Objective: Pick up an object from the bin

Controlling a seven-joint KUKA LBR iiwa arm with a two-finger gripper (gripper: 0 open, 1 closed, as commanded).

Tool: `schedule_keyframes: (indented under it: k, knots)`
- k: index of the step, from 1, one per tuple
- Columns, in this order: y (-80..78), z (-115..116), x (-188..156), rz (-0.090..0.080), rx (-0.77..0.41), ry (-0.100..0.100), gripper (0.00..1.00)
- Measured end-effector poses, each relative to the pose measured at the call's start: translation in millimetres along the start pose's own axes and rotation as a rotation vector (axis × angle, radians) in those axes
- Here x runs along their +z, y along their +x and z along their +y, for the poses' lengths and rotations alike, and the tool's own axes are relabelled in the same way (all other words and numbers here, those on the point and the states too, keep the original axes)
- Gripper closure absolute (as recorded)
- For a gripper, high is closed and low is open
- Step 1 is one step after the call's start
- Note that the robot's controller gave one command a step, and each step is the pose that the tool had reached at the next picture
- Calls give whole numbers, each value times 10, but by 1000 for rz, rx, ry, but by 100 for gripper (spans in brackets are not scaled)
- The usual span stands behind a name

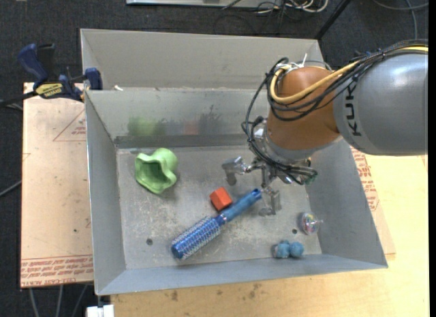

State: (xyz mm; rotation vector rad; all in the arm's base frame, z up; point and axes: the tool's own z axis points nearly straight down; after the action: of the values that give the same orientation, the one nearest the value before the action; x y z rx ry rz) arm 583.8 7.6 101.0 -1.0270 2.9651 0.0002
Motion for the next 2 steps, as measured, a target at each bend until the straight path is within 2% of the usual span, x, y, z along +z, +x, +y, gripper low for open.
schedule_keyframes:
  k: [1,2]
  knots:
    - [-110,45,318,2,-219,-3,0]
    - [-271,304,310,0,-442,-1,0]
